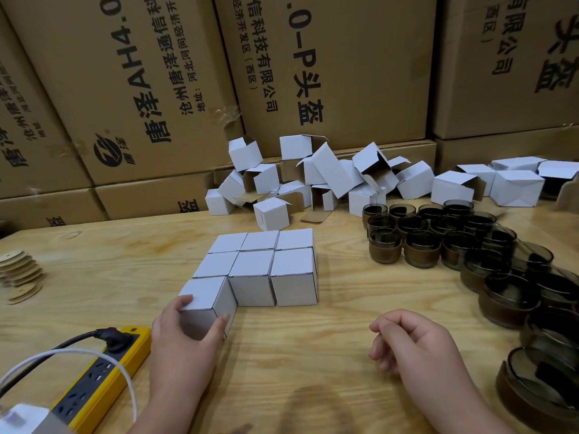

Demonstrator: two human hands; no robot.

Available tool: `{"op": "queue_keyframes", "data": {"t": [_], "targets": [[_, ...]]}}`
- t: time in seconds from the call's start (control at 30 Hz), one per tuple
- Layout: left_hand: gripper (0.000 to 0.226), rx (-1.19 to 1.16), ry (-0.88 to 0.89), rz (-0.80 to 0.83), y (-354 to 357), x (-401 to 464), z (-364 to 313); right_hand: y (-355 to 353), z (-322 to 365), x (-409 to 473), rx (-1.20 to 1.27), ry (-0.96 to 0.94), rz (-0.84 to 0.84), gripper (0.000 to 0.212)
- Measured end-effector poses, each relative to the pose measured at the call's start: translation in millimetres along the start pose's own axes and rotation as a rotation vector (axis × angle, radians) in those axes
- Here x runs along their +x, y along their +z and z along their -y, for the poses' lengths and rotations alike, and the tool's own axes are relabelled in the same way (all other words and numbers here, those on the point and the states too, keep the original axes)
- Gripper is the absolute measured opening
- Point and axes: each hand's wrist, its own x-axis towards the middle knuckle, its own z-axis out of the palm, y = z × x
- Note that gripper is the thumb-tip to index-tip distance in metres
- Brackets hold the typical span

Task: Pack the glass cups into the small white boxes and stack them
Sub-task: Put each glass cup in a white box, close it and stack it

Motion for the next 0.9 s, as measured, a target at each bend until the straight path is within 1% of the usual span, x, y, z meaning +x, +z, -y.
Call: {"op": "queue_keyframes", "data": {"t": [0.27, 0.37, 0.43, 0.47, 0.53, 0.57, 0.6, 0.63, 0.67, 0.7, 0.73, 0.8, 0.9], "targets": [[0.065, 0.019, -0.024, 0.013, -2, -2, -6, 1, -3, 1, 0.001, -0.007, -0.001, 0.028], [0.069, 0.054, -0.030, 0.031, -6, -5, -13, 1, -3, 2, -0.002, -0.009, -0.004, 0.029], [0.068, 0.134, 0.055, -0.032, -11, -13, -23, 2, -3, 2, -0.013, -0.017, -0.014, 0.028], [0.066, 0.143, 0.140, -0.081, -12, -19, -30, 2, -4, 3, -0.019, -0.025, -0.028, 0.028], [0.058, 0.068, 0.372, -0.125, -9, -34, -47, 2, -5, 5, -0.029, -0.031, -0.070, 0.030], [0.049, 0.000, 0.501, -0.087, -3, -45, -57, 2, -6, 7, -0.035, -0.023, -0.092, 0.031], [0.038, -0.046, 0.619, 0.013, 5, -57, -65, 2, -6, 9, -0.040, -0.009, -0.114, 0.031], [0.030, -0.048, 0.678, 0.171, 15, -68, -74, 2, -7, 11, -0.039, 0.008, -0.141, 0.030], [0.025, -0.024, 0.658, 0.352, 24, -77, -84, 2, -7, 14, -0.033, 0.026, -0.173, 0.029], [0.024, 0.009, 0.582, 0.493, 34, -85, -93, 1, -7, 16, -0.026, 0.043, -0.208, 0.029], [0.027, 0.011, 0.497, 0.572, 46, -92, -101, 1, -8, 19, -0.025, 0.057, -0.240, 0.029], [0.027, -0.078, 0.403, 0.628, 72, -97, -117, 3, -8, 22, -0.040, 0.059, -0.303, 0.029], [0.022, -0.210, 0.326, 0.667, 108, -85, -137, 12, -7, 20, -0.120, -0.059, -0.439, 0.029]]}}
